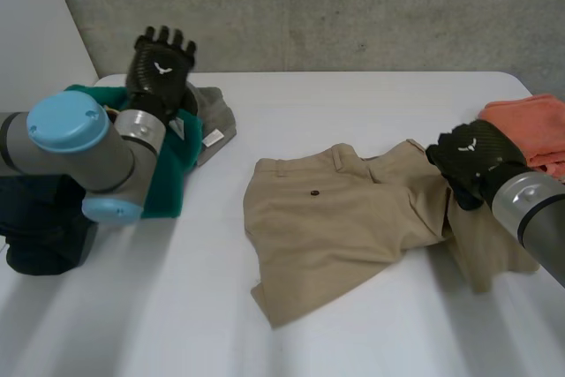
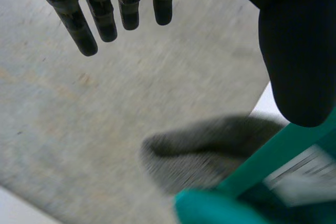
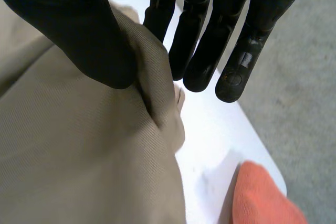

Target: Fold the laundry.

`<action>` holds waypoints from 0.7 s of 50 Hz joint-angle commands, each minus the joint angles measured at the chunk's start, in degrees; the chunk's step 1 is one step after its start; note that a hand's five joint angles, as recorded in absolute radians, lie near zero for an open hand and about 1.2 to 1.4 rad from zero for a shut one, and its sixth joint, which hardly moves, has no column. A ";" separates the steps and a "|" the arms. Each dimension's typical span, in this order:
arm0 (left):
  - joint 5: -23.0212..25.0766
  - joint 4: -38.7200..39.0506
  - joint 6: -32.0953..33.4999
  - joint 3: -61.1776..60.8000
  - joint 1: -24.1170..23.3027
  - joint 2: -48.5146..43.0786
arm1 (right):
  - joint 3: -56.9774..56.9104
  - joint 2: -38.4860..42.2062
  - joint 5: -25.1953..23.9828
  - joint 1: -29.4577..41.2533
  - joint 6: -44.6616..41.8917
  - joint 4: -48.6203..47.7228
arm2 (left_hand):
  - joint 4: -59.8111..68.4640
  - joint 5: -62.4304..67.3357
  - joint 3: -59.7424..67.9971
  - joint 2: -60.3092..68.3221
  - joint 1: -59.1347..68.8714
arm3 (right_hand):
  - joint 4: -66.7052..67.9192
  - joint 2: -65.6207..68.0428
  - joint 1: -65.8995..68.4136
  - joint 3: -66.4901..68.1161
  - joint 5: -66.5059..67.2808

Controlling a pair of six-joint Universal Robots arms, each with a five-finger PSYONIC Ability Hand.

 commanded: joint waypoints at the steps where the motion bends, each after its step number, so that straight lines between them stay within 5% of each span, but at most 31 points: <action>1: 0.26 -5.37 -12.53 -14.17 -9.24 10.67 | -1.38 -4.12 -0.06 2.53 2.51 0.37 | 1.60 0.61 1.24 1.50 1.64 | 11.92 12.03 22.86 12.37 13.56; 11: 0.00 -16.01 -27.66 -15.42 -18.91 7.88 | 1.78 -9.74 -0.23 2.71 2.78 0.45 | 1.43 0.44 1.07 1.33 1.47 | 11.92 12.03 22.86 12.37 13.56; 35: -7.74 -23.31 -28.46 -15.06 -26.73 3.29 | 4.16 -11.15 -1.03 1.65 3.04 3.79 | 10.32 9.33 9.96 10.22 10.37 | 11.92 12.03 22.86 12.37 13.56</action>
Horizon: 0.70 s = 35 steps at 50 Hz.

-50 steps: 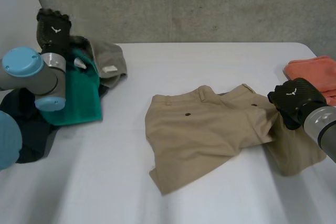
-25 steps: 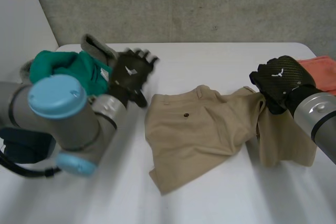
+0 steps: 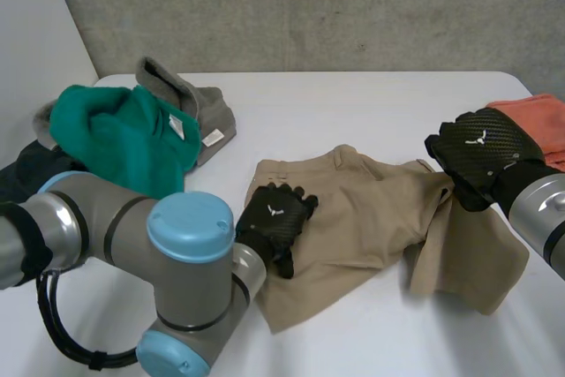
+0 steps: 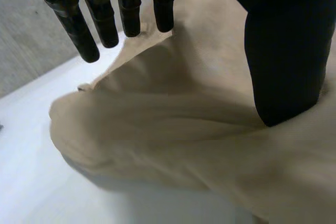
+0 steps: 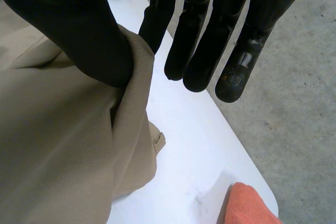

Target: Fold the laundry.

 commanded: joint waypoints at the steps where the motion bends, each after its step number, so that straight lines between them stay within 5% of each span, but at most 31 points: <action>1: -1.18 -1.78 0.02 0.23 -1.95 -1.13 | 0.63 0.15 -0.04 -0.23 -0.01 -0.49 | 8.04 9.43 8.33 8.13 7.97 | 11.91 12.02 22.86 12.37 13.56; 5: -1.36 -1.78 0.37 0.93 -2.39 -3.33 | 0.89 0.41 -0.04 -0.23 -0.01 -0.41 | 23.14 24.54 23.43 23.24 23.07 | 11.91 12.02 22.86 12.37 13.56; 11: -2.41 2.86 1.07 3.04 -2.13 -3.60 | 0.98 0.41 0.31 -0.14 -0.54 0.65 | 64.66 66.06 64.96 64.76 64.59 | 11.91 12.02 22.86 12.37 13.56; 18: -3.38 9.20 2.04 6.55 1.73 0.97 | -0.25 0.15 -0.57 0.39 -2.56 12.14 | 64.71 66.11 65.01 64.81 64.65 | 11.91 12.02 22.86 12.37 13.56; 25: -1.71 13.07 10.64 13.32 7.10 1.33 | -3.59 0.50 -12.33 2.40 2.61 24.38 | 64.71 66.11 65.01 64.81 64.65 | 11.91 12.02 22.86 12.37 13.56; 30: 3.38 15.44 12.94 16.66 7.54 -0.51 | -4.20 3.74 -20.68 6.78 21.28 19.40 | 64.71 66.11 65.01 64.81 64.65 | 11.91 12.02 22.86 12.37 13.56; 33: 6.55 17.29 13.03 17.81 7.63 -1.75 | -4.20 6.73 -21.67 10.83 31.16 12.62 | 64.71 66.11 65.01 64.81 64.65 | 11.91 12.02 22.86 12.37 13.56; 35: 7.77 17.73 12.94 18.16 7.54 -2.27 | -3.94 9.46 -20.71 15.49 39.42 6.03 | 64.71 66.11 65.01 64.81 64.65 | -2.08 -1.98 8.87 -1.63 -0.43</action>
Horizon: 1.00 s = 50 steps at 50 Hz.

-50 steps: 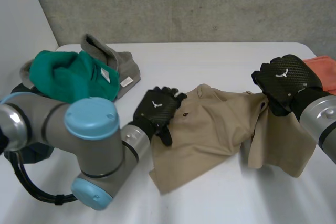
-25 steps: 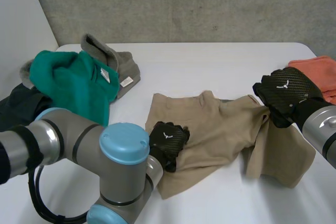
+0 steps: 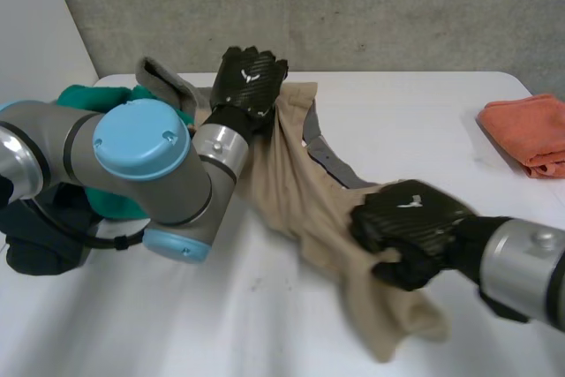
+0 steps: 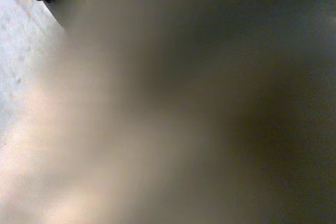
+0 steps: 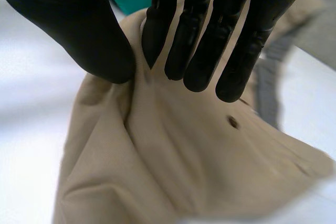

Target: Fold the laundry.

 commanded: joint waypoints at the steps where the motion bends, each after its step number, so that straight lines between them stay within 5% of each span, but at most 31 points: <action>1: 6.37 3.07 0.69 2.47 -0.03 -2.63 | 0.11 7.80 -2.72 11.56 27.06 -17.03 | 11.36 13.16 13.08 11.59 15.16 | -8.49 -8.38 2.47 -8.03 -6.84; 7: 6.19 2.55 0.68 0.37 -0.12 -2.63 | -1.47 12.38 3.06 14.57 28.24 -18.72 | 9.38 11.18 11.11 9.62 13.18 | -48.72 -48.61 -37.76 -48.26 -47.07; 22: 6.63 2.46 0.86 -13.78 -1.00 5.71 | -3.75 4.38 5.71 -6.60 -9.91 2.47 | 4.65 6.45 6.38 4.89 8.45 | -51.78 -51.67 -40.82 -51.32 -50.13; 32: 6.55 2.55 1.13 -20.64 -5.66 10.90 | -14.56 7.97 5.36 -9.61 2.98 -8.86 | 4.65 6.45 6.38 4.89 8.45 | -58.09 -57.98 -47.14 -57.63 -56.44; 38: 6.55 2.55 1.30 -23.37 -7.76 13.45 | -22.29 17.45 5.71 -1.63 11.16 -17.38 | 4.65 6.45 6.38 4.89 8.45 | -58.09 -57.98 -47.14 -57.63 -56.44; 48: 5.93 2.63 1.30 -24.33 -9.62 13.98 | -29.68 31.62 6.16 6.04 11.35 -20.21 | 2.97 4.78 4.70 3.21 6.77 | -58.09 -57.98 -47.14 -57.63 -56.44; 50: 5.76 2.63 1.30 -24.33 -9.62 14.24 | -30.56 34.61 6.59 6.22 11.26 -20.30 | -1.37 0.43 0.35 -1.13 2.43 | -27.86 -27.76 -16.91 -27.40 -26.21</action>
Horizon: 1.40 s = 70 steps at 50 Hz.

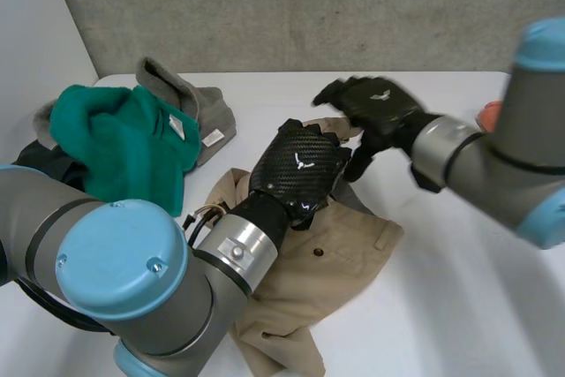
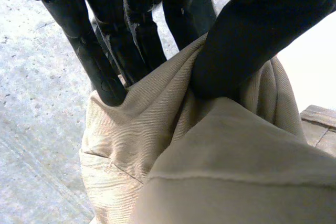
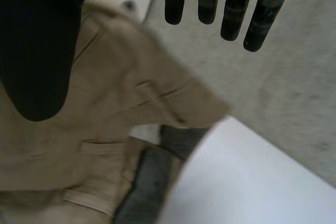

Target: Fold the laundry.

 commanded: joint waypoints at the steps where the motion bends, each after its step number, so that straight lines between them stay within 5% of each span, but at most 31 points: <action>1: -0.68 0.04 -0.09 -0.29 -0.34 0.48 | -3.73 9.93 1.06 2.67 -0.60 -0.14 | -0.01 -2.21 -0.47 0.00 -0.59 | 39.68 40.44 41.57 40.87 39.56; 3: -0.86 -0.04 -0.09 -0.47 -0.34 0.92 | -4.43 10.54 3.33 2.67 -0.86 -0.67 | -12.92 -15.12 -13.37 -12.90 -13.50 | 66.04 66.80 67.93 67.23 65.92; 4: -0.95 -0.04 -0.09 -0.90 -0.25 1.71 | -4.53 10.46 4.30 2.67 -1.12 -1.19 | -28.32 -30.51 -28.77 -28.30 -28.90 | 66.16 66.92 68.05 67.35 66.04; 10: -3.58 0.66 -0.09 -3.10 1.94 7.16 | -2.25 5.11 8.26 2.23 -4.72 -4.27 | -53.18 -55.37 -53.63 -53.16 -53.75 | 66.16 66.92 68.05 67.35 66.04; 15: -7.97 0.57 -1.06 -4.68 8.87 12.60 | 2.84 1.06 8.18 2.05 -8.41 -4.27 | -53.53 -55.73 -53.99 -53.52 -54.11 | 66.16 66.92 68.05 67.35 66.04; 26: -7.72 -2.58 -10.02 -5.48 16.01 12.70 | 7.51 -1.23 8.44 1.88 -9.48 -4.19 | -52.70 -54.89 -53.15 -52.68 -53.27 | 66.16 66.92 68.05 67.35 66.04; 34: -0.43 -13.22 -15.30 -4.43 17.24 8.84 | 8.74 -1.23 8.27 1.79 -9.56 -4.27 | -51.69 -53.88 -52.14 -51.67 -52.27 | 66.16 66.92 68.05 67.35 66.04; 41: 1.95 -16.74 -14.86 -1.09 20.40 4.18 | 9.97 -1.93 8.53 1.70 -9.65 -4.36 | -48.67 -50.87 -49.13 -48.66 -49.25 | 66.16 66.92 68.05 67.35 66.04; 45: 2.04 -18.06 -14.77 1.46 20.84 0.23 | 10.41 -2.37 9.06 1.70 -9.74 -4.62 | -25.52 -27.71 -25.97 -25.50 -26.09 | 66.16 66.92 68.05 67.35 66.04; 47: 2.13 -19.90 -14.77 2.78 20.84 -1.01 | 10.41 -2.46 9.32 1.44 -9.91 -4.36 | 1.56 -0.63 1.11 1.58 0.98 | 66.16 66.92 68.05 67.35 66.04; 50: 2.13 -24.10 -14.77 3.66 20.41 -1.27 | 10.59 -3.16 9.50 0.74 -10.88 -4.01 | 15.87 13.68 15.42 15.89 15.29 | 66.16 66.92 68.05 67.35 66.04; 62: 2.13 -38.09 -14.34 5.86 19.35 12.24 | 10.94 -16.69 10.73 -0.14 -25.46 6.00 | 15.91 13.72 15.46 15.93 15.33 | 66.16 66.92 68.05 67.35 66.04; 70: 2.13 -39.07 -11.87 10.33 18.29 24.03 | 7.87 -28.56 11.17 -1.38 -35.31 14.00 | 15.91 13.72 15.46 15.93 15.33 | 66.16 66.92 68.05 67.35 66.04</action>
